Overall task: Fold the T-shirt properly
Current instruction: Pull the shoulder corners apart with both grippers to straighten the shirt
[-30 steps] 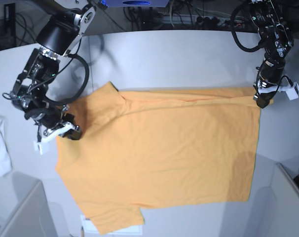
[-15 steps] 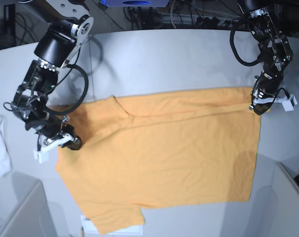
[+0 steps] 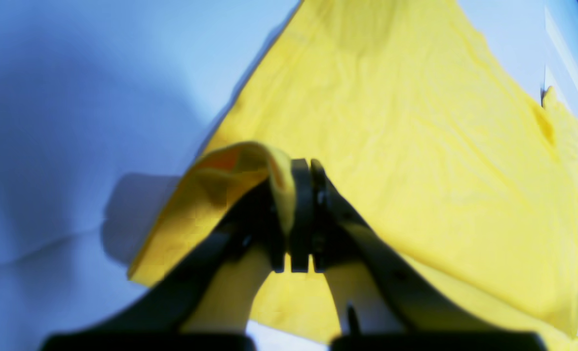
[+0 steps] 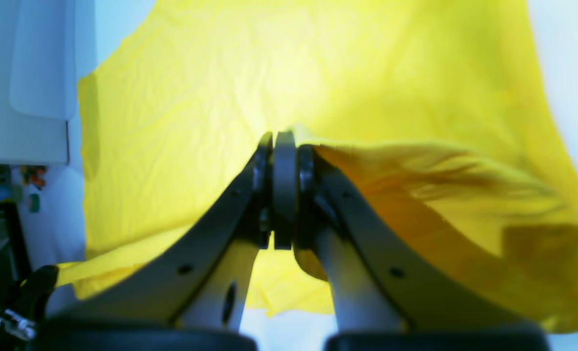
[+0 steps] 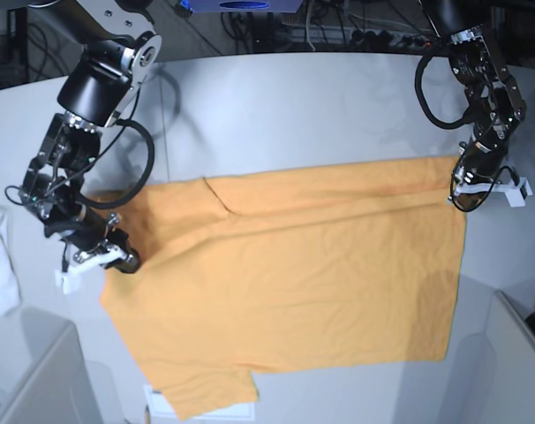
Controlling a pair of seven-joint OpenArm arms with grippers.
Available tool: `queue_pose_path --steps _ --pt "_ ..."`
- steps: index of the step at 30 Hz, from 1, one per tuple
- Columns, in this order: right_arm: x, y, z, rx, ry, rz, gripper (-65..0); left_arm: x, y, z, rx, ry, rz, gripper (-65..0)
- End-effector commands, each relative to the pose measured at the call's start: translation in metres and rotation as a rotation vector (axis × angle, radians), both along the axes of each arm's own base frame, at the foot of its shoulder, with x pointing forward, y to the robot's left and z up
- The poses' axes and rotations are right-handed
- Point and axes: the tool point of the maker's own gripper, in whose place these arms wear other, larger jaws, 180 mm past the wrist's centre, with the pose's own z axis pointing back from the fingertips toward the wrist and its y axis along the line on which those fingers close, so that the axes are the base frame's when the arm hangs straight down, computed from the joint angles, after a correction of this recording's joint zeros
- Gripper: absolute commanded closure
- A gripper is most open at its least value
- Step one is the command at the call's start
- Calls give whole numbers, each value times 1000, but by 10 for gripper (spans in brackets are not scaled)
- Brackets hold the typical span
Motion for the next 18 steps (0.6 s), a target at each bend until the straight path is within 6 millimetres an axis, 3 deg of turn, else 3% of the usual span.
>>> queue_pose_path --steps 1,5,9,18 --pt "16 -5 24 -2 -78 -10 0 11 5 17 24 -55 -3 0" --pt "20 -4 28 -3 -99 -17 0 14 -2 9 9 -37 -20 0" --pt "26 11 31 -24 -129 18 0 13 -4 2 -3 -19 -23 0" --pt "22 11 26 -23 -118 18 0 22 -2 9 -3 -44 -15 0"
